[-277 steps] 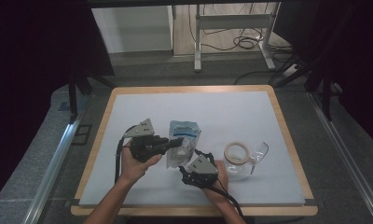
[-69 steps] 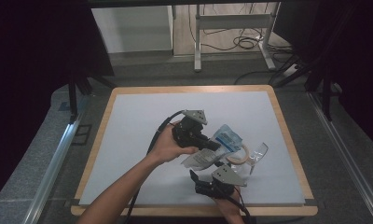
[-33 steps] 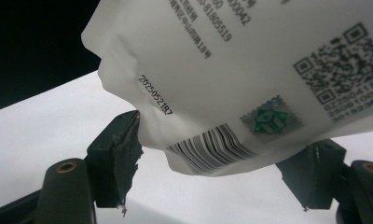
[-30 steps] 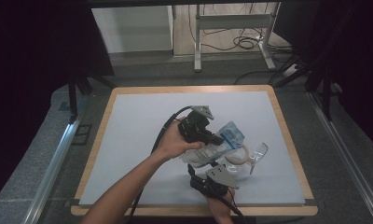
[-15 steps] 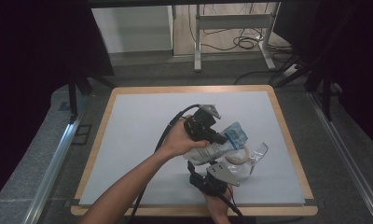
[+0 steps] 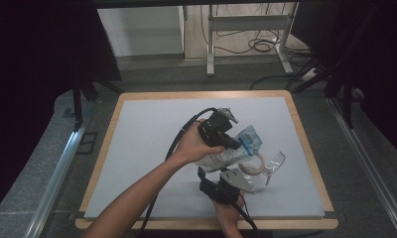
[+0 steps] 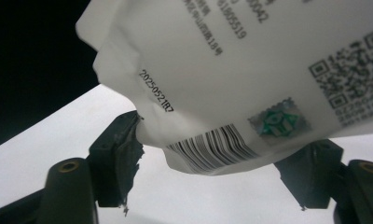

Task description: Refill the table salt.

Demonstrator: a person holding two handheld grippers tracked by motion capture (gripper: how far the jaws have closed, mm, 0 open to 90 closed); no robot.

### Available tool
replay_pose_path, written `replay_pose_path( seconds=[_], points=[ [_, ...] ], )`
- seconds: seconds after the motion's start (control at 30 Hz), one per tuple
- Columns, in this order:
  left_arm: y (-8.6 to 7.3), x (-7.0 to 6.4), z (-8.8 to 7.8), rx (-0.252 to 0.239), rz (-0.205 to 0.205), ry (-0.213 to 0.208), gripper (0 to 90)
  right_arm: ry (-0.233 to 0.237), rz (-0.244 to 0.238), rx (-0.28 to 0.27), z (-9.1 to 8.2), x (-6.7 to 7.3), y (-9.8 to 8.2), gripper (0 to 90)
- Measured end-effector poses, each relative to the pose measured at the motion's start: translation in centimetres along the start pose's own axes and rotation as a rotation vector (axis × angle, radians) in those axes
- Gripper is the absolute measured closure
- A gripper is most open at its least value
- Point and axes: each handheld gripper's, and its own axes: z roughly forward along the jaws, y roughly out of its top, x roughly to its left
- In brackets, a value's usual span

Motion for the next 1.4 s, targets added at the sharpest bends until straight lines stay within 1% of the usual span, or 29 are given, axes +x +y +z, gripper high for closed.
replay_pose_path(
  seconds=[0.07, 0.1, 0.2, 0.23, 0.27, 0.3, 0.33, 0.37, 0.4, 0.43, 0.57, 0.63, 0.73, 0.83, 0.93, 1.0, 1.03, 1.1, 1.13, 1.23, 1.4],
  points=[
    [-0.1, -0.1, 0.0, -0.007, -0.006, -0.003, 90.0, 0.020, 0.018, -0.002, -0.1, -0.3, 0.0, 25.2],
    [-0.2, -0.1, -0.1, -0.006, -0.003, -0.005, 90.0, 0.027, 0.020, -0.007, -0.1, -0.3, -0.1, 25.0],
    [-0.2, -0.2, -0.1, -0.011, -0.004, -0.001, 90.0, 0.027, 0.003, -0.016, -0.2, -0.3, -0.3, 24.5],
    [-0.3, -0.2, -0.3, -0.018, -0.013, -0.001, 90.0, 0.028, -0.009, -0.018, -0.2, -0.4, -0.3, 24.6],
    [-0.3, -0.1, -0.4, -0.018, -0.011, -0.002, 90.0, 0.020, -0.033, -0.019, -0.3, -0.3, -0.4, 24.6],
    [-0.4, 0.0, -0.5, -0.026, -0.015, -0.003, 90.0, 0.015, -0.045, -0.020, -0.3, -0.3, -0.4, 24.8],
    [-0.4, 0.0, -0.6, -0.029, -0.019, -0.001, 90.0, 0.012, -0.069, -0.018, -0.4, -0.2, -0.3, 25.2],
    [-0.4, 0.1, -0.7, -0.035, -0.017, -0.003, 90.0, 0.006, -0.079, -0.019, -0.4, -0.1, -0.3, 25.7],
    [-0.5, 0.0, -0.8, -0.041, -0.025, -0.004, 90.0, -0.007, -0.110, -0.015, -0.4, 0.0, -0.3, 26.2],
    [-0.5, 0.0, -0.8, -0.044, -0.028, -0.005, 90.0, -0.019, -0.129, -0.013, -0.4, 0.1, -0.3, 26.5],
    [-0.5, -0.3, -0.9, -0.046, -0.023, -0.001, 90.0, -0.062, -0.172, 0.001, -0.1, 0.4, -0.2, 27.8],
    [-0.4, -0.5, -0.8, -0.046, -0.020, 0.002, 90.0, -0.087, -0.171, 0.013, 0.1, 0.5, -0.1, 29.1],
    [-0.3, -0.6, -0.7, -0.044, -0.024, 0.010, 90.0, -0.091, -0.153, 0.029, 0.3, 0.5, 0.1, 30.3],
    [-0.1, -0.6, -0.6, -0.039, -0.022, 0.021, 90.0, -0.081, -0.145, 0.027, 0.3, 0.4, 0.2, 30.7],
    [0.1, -0.6, -0.3, -0.021, -0.028, 0.032, 90.0, -0.058, -0.132, 0.031, 0.3, 0.3, 0.3, 30.7],
    [0.2, -0.6, -0.1, -0.013, -0.025, 0.036, 90.0, -0.043, -0.114, 0.036, 0.3, 0.2, 0.3, 30.7],
    [0.3, -0.5, 0.0, 0.000, -0.016, 0.037, 90.0, -0.041, -0.108, 0.035, 0.3, 0.2, 0.3, 30.7],
    [0.5, -0.6, 0.2, 0.004, -0.021, 0.041, 90.0, -0.028, -0.082, 0.039, 0.4, 0.2, 0.3, 30.7],
    [0.6, -0.5, 0.3, 0.014, -0.017, 0.042, 90.0, -0.025, -0.077, 0.037, 0.4, 0.1, 0.3, 30.7],
    [0.9, -0.6, 0.5, 0.024, -0.018, 0.048, 90.0, -0.006, -0.046, 0.033, 0.4, 0.1, 0.5, 30.8],
    [1.3, -0.4, 0.7, 0.028, -0.025, 0.043, 90.0, -0.004, -0.041, 0.024, 0.3, -0.1, 0.7, 31.0]
  ],
)
